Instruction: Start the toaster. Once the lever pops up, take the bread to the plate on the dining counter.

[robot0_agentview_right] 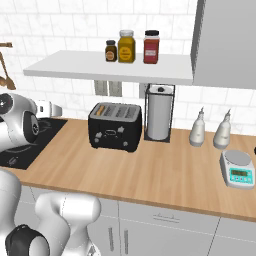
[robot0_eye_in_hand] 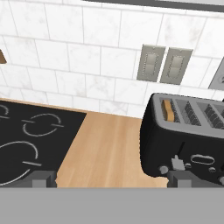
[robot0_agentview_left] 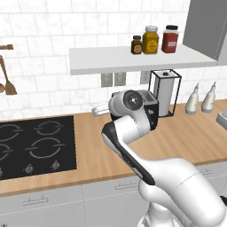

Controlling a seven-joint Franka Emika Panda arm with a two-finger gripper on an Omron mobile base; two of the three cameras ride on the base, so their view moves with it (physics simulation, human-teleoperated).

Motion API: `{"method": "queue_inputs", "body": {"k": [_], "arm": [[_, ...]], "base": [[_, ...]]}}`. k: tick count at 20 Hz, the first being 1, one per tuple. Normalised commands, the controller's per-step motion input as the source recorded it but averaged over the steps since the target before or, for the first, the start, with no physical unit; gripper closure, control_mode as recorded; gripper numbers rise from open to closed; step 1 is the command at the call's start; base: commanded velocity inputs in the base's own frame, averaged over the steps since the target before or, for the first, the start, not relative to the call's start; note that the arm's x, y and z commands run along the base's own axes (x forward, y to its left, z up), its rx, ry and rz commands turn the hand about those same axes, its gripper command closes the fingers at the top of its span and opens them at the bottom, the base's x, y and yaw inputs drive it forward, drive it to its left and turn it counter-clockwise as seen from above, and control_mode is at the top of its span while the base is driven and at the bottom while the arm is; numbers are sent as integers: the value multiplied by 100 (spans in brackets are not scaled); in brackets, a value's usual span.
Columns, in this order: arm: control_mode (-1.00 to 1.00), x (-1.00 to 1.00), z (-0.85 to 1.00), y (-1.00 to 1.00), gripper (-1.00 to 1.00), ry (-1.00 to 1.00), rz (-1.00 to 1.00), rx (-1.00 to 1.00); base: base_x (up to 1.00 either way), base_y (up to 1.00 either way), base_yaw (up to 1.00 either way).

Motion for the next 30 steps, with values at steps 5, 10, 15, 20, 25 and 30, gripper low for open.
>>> {"method": "queue_inputs", "body": {"k": [5, 10, 15, 20, 25, 30], "arm": [[-100, 0, 0, 0, -100, 0, 0, 0], [-100, 0, 0, 0, -100, 0, 0, 0], [-100, 0, 0, 0, -100, 0, 0, 0], [-100, 0, 0, 0, -100, 0, 0, 0], [-100, 0, 0, 0, -100, 0, 0, 0], [-100, 0, 0, 0, -100, 0, 0, 0]], "base": [[0, 0, 0], [0, 0, 0], [0, 0, 0], [0, 0, 0], [0, 0, 0], [0, 0, 0]]}}
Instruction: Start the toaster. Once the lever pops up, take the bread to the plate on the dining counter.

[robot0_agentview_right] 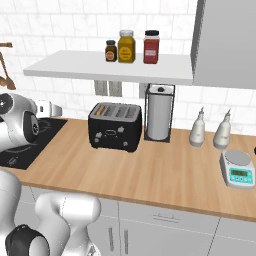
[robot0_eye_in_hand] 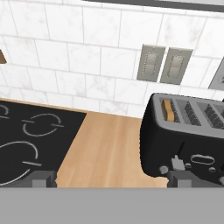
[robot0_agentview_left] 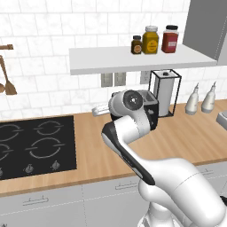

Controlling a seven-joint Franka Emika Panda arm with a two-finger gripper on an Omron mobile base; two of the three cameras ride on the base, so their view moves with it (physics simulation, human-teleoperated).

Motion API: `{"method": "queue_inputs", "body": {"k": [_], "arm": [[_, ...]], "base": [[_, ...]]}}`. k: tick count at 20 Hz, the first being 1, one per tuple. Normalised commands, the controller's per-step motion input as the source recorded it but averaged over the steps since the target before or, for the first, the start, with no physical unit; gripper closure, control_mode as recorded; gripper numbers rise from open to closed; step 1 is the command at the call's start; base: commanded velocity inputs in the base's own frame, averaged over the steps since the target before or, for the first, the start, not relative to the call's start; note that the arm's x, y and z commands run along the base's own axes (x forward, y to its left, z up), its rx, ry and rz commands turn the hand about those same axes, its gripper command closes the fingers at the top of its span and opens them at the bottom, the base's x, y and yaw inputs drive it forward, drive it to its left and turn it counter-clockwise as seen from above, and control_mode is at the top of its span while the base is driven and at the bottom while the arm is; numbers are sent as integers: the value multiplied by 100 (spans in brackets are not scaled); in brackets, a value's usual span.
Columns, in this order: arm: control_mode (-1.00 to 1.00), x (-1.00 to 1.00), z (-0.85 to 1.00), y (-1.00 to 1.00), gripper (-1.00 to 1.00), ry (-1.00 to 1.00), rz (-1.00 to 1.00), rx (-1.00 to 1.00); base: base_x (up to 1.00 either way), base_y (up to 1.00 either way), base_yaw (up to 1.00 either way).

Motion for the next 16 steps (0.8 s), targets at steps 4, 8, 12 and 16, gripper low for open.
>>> {"method": "queue_inputs", "body": {"k": [4, 8, 12, 16], "arm": [[-100, 0, 0, 0, -100, 0, 0, 0], [-100, 0, 0, 0, -100, 0, 0, 0], [-100, 0, 0, 0, -100, 0, 0, 0], [-100, 0, 0, 0, -100, 0, 0, 0]], "base": [[0, 0, 0], [0, 0, 0], [0, 0, 0], [0, 0, 0]]}}
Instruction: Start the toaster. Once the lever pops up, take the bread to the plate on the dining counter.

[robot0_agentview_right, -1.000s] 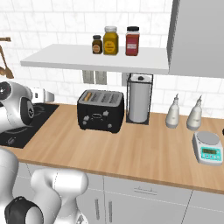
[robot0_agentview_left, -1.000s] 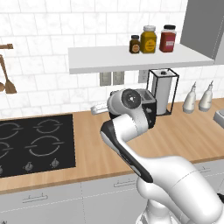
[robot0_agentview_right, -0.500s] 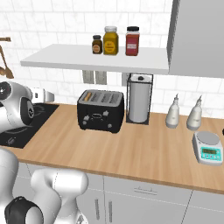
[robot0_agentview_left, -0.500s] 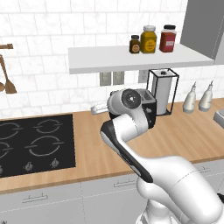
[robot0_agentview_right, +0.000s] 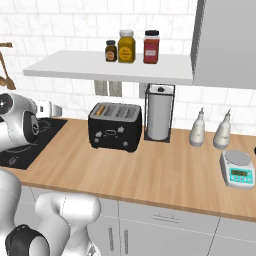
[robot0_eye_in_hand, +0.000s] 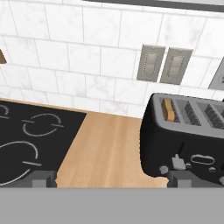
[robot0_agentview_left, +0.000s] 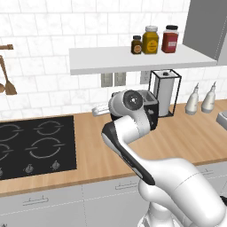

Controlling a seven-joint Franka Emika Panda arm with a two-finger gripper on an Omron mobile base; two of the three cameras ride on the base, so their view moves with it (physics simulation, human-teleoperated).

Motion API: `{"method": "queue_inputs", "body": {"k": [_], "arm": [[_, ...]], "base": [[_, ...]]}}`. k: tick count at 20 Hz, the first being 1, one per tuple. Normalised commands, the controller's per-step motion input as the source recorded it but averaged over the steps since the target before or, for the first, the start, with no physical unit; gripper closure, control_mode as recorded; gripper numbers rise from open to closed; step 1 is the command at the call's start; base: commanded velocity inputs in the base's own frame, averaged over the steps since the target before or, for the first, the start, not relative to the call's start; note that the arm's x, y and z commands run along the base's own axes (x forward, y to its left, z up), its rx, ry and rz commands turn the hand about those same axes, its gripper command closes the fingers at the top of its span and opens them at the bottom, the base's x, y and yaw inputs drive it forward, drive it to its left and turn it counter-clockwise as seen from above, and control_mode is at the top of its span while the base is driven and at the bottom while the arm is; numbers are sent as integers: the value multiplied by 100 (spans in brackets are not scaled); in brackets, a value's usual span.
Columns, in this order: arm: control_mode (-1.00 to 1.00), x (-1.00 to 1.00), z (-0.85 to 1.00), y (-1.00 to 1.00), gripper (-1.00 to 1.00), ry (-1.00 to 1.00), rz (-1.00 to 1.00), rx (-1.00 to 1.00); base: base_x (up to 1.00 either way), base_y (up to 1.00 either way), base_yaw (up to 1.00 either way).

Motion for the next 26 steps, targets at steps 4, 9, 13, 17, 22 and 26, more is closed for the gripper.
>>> {"method": "queue_inputs", "body": {"k": [4, 9, 13, 17, 22, 26], "arm": [[-100, 0, 0, 0, -100, 0, 0, 0], [-100, 0, 0, 0, -100, 0, 0, 0], [-100, 0, 0, 0, -100, 0, 0, 0], [-100, 0, 0, 0, -100, 0, 0, 0], [-100, 0, 0, 0, -100, 0, 0, 0], [-100, 0, 0, 0, -100, 0, 0, 0]], "base": [[0, 0, 0], [0, 0, 0], [0, 0, 0], [0, 0, 0], [0, 0, 0], [0, 0, 0]]}}
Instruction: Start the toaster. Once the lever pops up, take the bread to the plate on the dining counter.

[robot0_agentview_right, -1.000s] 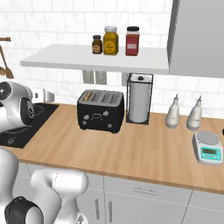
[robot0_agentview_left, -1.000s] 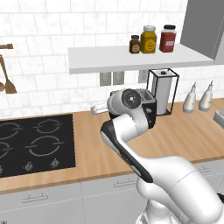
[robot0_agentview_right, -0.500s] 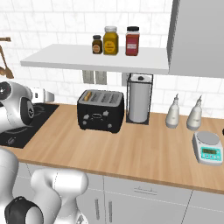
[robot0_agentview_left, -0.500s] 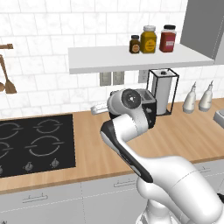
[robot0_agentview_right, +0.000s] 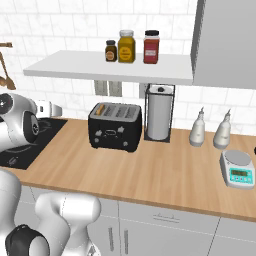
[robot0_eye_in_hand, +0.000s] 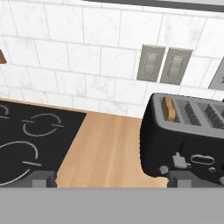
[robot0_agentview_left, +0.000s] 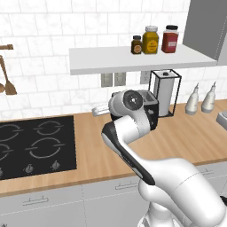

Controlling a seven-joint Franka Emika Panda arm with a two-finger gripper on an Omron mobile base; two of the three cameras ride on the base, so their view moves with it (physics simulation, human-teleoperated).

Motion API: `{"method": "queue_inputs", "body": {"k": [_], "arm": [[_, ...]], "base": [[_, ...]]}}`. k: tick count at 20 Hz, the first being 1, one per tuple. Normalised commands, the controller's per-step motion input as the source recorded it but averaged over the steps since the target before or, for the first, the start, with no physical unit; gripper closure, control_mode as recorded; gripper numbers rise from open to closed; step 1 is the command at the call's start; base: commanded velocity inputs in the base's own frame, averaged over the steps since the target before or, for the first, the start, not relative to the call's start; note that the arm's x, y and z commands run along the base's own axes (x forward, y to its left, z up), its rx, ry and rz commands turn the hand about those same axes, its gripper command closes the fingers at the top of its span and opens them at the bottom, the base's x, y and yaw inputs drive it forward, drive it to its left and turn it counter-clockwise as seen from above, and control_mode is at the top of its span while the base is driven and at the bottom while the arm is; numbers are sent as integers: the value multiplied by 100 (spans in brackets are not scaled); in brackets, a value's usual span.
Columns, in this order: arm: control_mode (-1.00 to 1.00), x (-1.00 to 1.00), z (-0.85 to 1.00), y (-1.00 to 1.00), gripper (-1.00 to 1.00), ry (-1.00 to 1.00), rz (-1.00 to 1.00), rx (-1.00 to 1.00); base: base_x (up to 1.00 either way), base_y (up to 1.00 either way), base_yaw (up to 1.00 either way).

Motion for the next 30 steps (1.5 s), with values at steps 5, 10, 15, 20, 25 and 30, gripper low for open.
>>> {"method": "queue_inputs", "body": {"k": [5, 10, 15, 20, 25, 30], "arm": [[-100, 0, 0, 0, -100, 0, 0, 0], [-100, 0, 0, 0, -100, 0, 0, 0], [-100, 0, 0, 0, -100, 0, 0, 0], [-100, 0, 0, 0, -100, 0, 0, 0], [-100, 0, 0, 0, -100, 0, 0, 0], [-100, 0, 0, 0, -100, 0, 0, 0]], "base": [[0, 0, 0], [0, 0, 0], [0, 0, 0], [0, 0, 0], [0, 0, 0], [0, 0, 0]]}}
